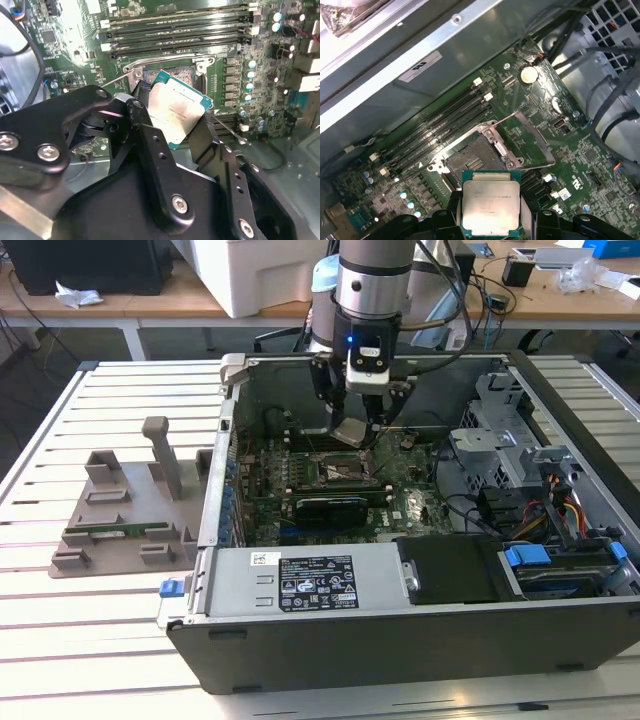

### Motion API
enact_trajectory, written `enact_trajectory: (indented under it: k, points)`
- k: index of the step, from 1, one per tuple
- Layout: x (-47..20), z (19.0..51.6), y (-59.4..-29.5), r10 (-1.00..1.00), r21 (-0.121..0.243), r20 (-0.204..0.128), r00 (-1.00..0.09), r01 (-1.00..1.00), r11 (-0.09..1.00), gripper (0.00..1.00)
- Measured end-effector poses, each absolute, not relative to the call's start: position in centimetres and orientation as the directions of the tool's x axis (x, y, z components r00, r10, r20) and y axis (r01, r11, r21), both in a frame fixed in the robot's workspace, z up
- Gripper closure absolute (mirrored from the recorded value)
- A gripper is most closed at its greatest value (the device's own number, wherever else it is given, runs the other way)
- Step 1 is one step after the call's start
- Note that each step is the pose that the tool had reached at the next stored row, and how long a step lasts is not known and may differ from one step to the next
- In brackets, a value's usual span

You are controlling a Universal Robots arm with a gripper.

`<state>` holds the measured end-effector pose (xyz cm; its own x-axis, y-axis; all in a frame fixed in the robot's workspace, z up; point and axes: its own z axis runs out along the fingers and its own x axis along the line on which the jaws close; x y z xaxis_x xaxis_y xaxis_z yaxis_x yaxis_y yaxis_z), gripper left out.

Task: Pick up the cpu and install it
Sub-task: 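Place the cpu into insertion slot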

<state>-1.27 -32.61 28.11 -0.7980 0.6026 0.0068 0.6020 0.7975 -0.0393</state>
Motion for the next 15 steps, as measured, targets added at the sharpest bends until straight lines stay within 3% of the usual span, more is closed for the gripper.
enact_trajectory:
  k: [15]
  points:
    - [-1.27,28.11,-32.61,0.776,-0.046,0.0,-0.631,0.775,0.631,0.45]
